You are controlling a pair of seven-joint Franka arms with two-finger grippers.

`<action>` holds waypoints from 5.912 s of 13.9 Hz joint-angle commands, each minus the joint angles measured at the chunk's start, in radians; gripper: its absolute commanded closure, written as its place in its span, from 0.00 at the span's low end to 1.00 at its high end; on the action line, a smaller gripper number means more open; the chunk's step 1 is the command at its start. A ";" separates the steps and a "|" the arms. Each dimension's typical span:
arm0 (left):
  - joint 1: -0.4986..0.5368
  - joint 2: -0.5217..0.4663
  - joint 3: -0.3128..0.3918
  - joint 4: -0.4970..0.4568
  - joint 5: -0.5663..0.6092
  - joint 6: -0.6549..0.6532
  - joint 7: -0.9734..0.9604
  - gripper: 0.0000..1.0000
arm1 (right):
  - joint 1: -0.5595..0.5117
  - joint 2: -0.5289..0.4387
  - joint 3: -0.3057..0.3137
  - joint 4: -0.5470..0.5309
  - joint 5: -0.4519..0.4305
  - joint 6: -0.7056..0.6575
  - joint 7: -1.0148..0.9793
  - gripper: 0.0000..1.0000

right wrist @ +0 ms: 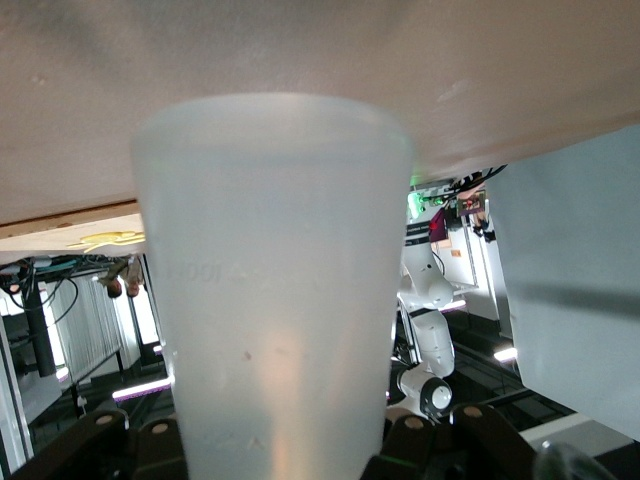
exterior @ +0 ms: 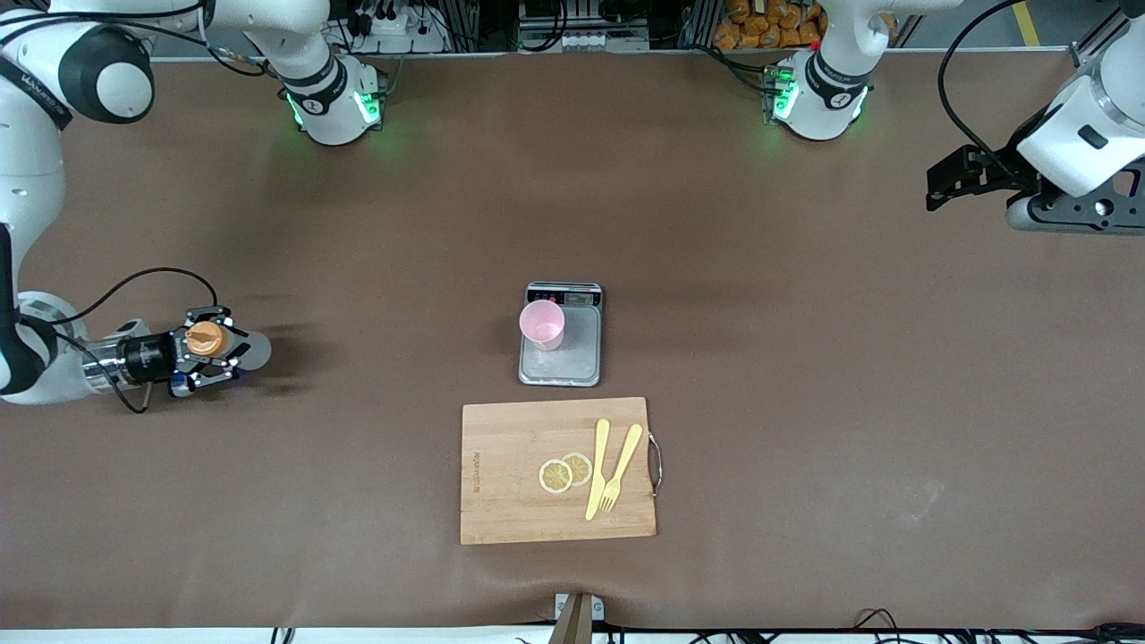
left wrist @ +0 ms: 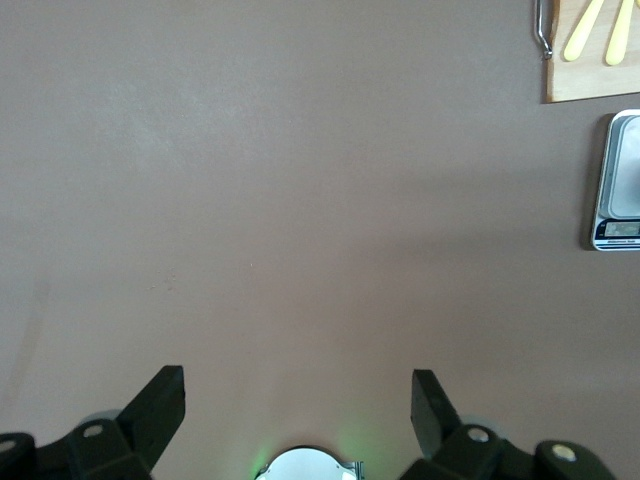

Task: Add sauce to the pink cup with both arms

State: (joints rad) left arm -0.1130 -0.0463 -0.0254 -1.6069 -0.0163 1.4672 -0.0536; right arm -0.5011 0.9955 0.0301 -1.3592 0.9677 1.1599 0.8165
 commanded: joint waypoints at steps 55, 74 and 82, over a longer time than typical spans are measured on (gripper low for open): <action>0.009 -0.003 0.005 0.010 -0.005 -0.027 0.031 0.00 | 0.255 -0.380 0.011 0.354 -0.340 -0.312 0.179 0.00; 0.013 -0.003 0.012 0.015 0.015 -0.010 0.086 0.00 | 0.457 -0.922 0.008 0.014 -0.899 0.177 -0.431 0.00; 0.013 0.000 0.012 0.016 0.007 0.041 0.077 0.00 | 0.463 -1.009 0.010 -0.135 -0.906 0.307 -0.530 0.00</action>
State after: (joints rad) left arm -0.1017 -0.0463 -0.0127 -1.6004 -0.0142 1.4921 0.0195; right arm -0.0475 0.0544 0.0413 -1.4102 0.0882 1.4293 0.3056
